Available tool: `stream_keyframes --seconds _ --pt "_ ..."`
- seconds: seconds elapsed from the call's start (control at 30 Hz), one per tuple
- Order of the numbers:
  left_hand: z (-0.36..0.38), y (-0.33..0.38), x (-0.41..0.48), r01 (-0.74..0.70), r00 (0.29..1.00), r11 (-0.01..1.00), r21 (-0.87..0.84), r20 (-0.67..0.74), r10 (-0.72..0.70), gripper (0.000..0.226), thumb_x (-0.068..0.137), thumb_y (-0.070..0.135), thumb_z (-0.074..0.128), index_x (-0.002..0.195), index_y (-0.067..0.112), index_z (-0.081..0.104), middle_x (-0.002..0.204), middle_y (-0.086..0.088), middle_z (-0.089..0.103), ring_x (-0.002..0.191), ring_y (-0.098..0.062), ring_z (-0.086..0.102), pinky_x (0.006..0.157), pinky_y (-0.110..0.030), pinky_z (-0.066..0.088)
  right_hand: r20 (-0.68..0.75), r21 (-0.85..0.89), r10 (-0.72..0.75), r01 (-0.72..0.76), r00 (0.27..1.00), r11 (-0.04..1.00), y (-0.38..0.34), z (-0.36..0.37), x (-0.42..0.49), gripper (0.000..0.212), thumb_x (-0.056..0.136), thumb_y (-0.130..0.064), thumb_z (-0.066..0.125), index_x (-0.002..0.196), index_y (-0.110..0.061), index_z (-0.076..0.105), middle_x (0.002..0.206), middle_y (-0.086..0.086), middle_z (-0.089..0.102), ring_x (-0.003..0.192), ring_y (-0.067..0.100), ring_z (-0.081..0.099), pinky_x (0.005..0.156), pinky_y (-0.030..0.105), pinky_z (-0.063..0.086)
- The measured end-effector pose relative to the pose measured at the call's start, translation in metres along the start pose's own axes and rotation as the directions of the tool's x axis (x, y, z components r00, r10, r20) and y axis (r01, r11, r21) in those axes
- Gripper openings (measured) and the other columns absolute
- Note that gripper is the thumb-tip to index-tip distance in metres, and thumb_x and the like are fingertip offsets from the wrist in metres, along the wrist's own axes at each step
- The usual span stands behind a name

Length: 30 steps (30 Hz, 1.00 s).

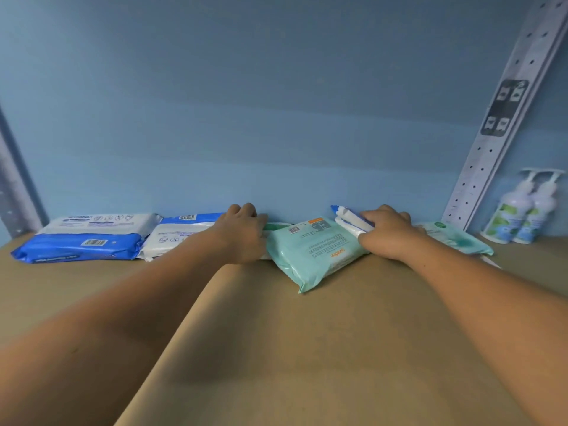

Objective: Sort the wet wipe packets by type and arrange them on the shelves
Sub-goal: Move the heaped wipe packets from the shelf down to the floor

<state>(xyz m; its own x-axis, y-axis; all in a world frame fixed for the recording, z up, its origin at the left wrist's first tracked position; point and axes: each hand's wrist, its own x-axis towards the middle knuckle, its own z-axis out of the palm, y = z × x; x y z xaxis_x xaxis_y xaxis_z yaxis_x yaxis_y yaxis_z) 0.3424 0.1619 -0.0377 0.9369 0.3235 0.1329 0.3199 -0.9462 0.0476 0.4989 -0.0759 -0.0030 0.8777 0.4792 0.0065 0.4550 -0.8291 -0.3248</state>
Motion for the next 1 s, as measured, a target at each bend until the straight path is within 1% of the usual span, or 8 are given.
stream_keyframes --seconds 0.1,0.2,0.3,0.43,0.53,0.67,0.73,1.0 --pt "0.000 -0.001 -0.004 0.011 0.998 1.000 -0.013 -0.060 -0.011 0.038 0.102 0.039 0.038 0.129 0.022 0.057 0.133 -0.005 0.046 0.127 -0.030 0.037 0.112 -0.043 0.029 -0.074 0.022 -0.089 0.091 0.993 0.996 0.007 -0.003 -0.002 0.037 0.088 -0.021 0.058 0.123 -0.035 0.059 0.119 -0.004 0.048 0.120 0.024 0.036 0.099 0.041 0.037" --pt "-0.007 -0.001 -0.008 0.028 1.000 0.999 -0.041 -0.005 -0.028 0.025 0.100 0.042 0.043 0.115 0.026 0.054 0.133 -0.001 0.052 0.139 -0.028 0.032 0.115 -0.046 0.022 -0.062 0.057 -0.126 0.129 0.990 0.990 0.012 -0.008 -0.010 0.021 0.088 -0.028 0.066 0.106 -0.034 0.058 0.114 -0.008 0.049 0.112 0.023 0.047 0.095 0.037 0.042" --pt "-0.018 0.003 -0.014 0.052 0.998 0.994 -0.094 0.044 -0.048 0.014 0.094 0.040 0.048 0.101 0.028 0.047 0.111 0.001 0.058 0.127 -0.027 0.044 0.113 -0.047 0.024 -0.017 0.070 -0.124 0.125 0.992 0.990 0.014 -0.010 -0.014 0.024 0.078 -0.031 0.072 0.093 -0.035 0.053 0.119 -0.005 0.054 0.101 0.019 0.056 0.093 0.038 0.047" --pt "-0.029 0.015 -0.023 0.064 0.998 0.994 -0.091 0.013 -0.063 0.036 0.082 0.036 0.056 0.117 0.029 0.047 0.103 0.002 0.060 0.113 -0.024 0.040 0.099 -0.040 0.032 -0.049 -0.011 -0.147 0.147 0.988 0.989 0.007 -0.012 -0.026 0.042 0.077 -0.033 0.077 0.110 -0.038 0.052 0.110 -0.010 0.051 0.105 0.016 0.044 0.099 0.040 0.035" --pt "-0.035 0.030 -0.036 0.094 0.995 0.995 -0.019 -0.032 -0.095 0.031 0.081 0.034 0.058 0.107 0.020 0.049 0.092 0.002 0.052 0.101 -0.026 0.041 0.081 -0.036 0.035 -0.099 -0.099 -0.182 0.173 0.978 0.980 -0.002 -0.013 -0.040 0.063 0.074 -0.046 0.077 0.131 -0.039 0.051 0.120 -0.012 0.053 0.123 0.019 0.043 0.101 0.043 0.035" --pt "-0.041 0.036 -0.060 0.102 0.977 0.986 -0.130 -0.174 -0.124 0.035 0.078 0.038 0.064 0.104 0.019 0.051 0.107 -0.003 0.044 0.097 -0.022 0.043 0.076 -0.031 0.040 -0.131 -0.224 -0.229 0.196 0.965 0.955 -0.008 -0.014 -0.065 0.042 0.072 -0.060 0.073 0.101 -0.034 0.058 0.096 -0.010 0.043 0.108 0.021 0.051 0.092 0.042 0.040" --pt "-0.045 0.035 -0.076 0.107 0.968 0.975 -0.197 -0.204 -0.148 0.035 0.075 0.035 0.069 0.098 0.017 0.050 0.110 -0.005 0.041 0.093 -0.021 0.042 0.074 -0.030 0.040 -0.137 -0.238 -0.238 0.201 0.962 0.950 -0.007 -0.014 -0.082 0.049 0.072 -0.065 0.072 0.107 -0.034 0.059 0.096 -0.010 0.043 0.108 0.021 0.053 0.094 0.043 0.042" --pt "-0.051 0.036 -0.173 0.217 0.974 0.971 -0.094 -0.036 -0.222 0.051 0.073 0.036 0.073 0.117 0.017 0.054 0.111 -0.002 0.036 0.086 -0.020 0.056 0.073 -0.033 0.054 -0.116 -0.297 -0.161 0.121 0.980 0.947 -0.009 -0.023 -0.178 0.067 0.073 -0.072 0.065 0.125 -0.030 0.056 0.124 -0.007 0.052 0.121 0.020 0.050 0.106 0.046 0.038"
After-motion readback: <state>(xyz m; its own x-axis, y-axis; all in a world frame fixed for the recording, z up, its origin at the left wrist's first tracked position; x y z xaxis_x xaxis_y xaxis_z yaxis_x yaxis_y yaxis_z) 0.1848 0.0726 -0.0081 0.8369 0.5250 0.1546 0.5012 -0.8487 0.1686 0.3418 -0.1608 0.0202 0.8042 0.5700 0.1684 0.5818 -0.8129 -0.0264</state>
